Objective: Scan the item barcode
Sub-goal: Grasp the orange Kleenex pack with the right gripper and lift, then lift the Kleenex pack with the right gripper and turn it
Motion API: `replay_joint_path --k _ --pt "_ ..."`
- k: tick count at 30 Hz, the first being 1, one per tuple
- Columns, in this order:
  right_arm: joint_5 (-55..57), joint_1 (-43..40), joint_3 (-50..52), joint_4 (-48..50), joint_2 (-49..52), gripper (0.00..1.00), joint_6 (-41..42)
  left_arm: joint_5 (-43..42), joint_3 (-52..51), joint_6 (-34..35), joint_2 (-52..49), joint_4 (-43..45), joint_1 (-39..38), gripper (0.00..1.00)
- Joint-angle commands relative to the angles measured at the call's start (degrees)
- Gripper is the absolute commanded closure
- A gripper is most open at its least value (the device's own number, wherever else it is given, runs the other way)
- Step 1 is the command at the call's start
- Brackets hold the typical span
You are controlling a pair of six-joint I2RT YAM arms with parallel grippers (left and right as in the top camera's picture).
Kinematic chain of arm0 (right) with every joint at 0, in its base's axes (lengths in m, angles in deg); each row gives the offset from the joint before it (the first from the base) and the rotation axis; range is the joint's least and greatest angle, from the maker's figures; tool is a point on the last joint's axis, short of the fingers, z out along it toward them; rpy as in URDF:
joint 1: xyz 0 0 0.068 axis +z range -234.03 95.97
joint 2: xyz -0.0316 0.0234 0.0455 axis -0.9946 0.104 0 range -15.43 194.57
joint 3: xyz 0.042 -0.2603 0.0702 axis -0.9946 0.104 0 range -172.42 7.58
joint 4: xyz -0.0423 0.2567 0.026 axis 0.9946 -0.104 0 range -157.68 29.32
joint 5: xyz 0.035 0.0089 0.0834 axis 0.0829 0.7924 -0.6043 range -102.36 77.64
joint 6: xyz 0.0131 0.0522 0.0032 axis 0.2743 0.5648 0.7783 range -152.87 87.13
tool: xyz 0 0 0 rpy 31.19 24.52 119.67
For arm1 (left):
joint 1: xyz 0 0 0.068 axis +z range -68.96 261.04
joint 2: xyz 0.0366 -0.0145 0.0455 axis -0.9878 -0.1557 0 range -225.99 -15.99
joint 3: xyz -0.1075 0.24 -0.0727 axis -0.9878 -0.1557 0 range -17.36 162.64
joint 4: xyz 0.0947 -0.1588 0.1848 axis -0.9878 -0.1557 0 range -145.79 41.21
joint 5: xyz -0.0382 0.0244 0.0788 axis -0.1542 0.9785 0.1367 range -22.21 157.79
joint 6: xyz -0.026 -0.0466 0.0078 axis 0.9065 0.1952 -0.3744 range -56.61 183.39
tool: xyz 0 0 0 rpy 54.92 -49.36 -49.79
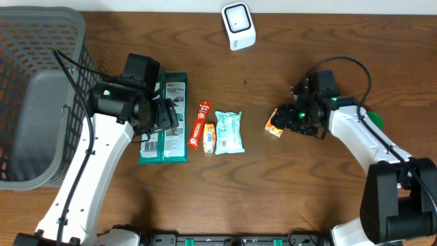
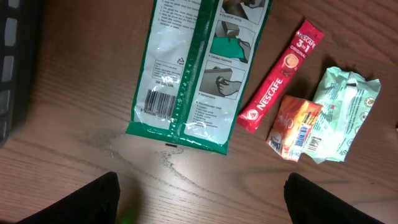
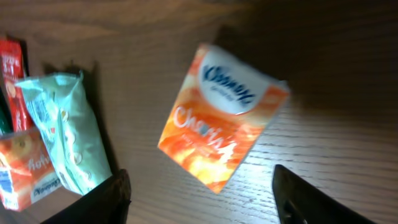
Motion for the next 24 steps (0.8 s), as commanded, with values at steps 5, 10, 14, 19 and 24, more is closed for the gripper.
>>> replay_joint_path --k 5,10,14,19,24 --pt "1.99 -1.92 2.47 3.17 -0.57 0.6 11.8 0.5 0.39 -0.15 0.31 -0.17 -0.17 0.15" --pt "1.97 -1.92 8.31 11.52 -0.57 0.62 17.0 0.5 0.39 -0.15 0.31 -0.17 -0.17 0.15" --pt "1.99 -1.92 12.24 17.51 -0.57 0.7 18.71 0.5 0.39 -0.15 0.31 -0.17 -0.17 0.15" --pt "1.99 -1.9 14.8 22.45 -0.57 0.76 18.69 0.5 0.39 -0.13 0.31 -0.17 -0.17 0.15" --pt "2.27 -1.31 16.74 25.57 -0.57 0.78 18.71 0.5 0.39 -0.15 0.31 -0.17 -0.17 0.15"
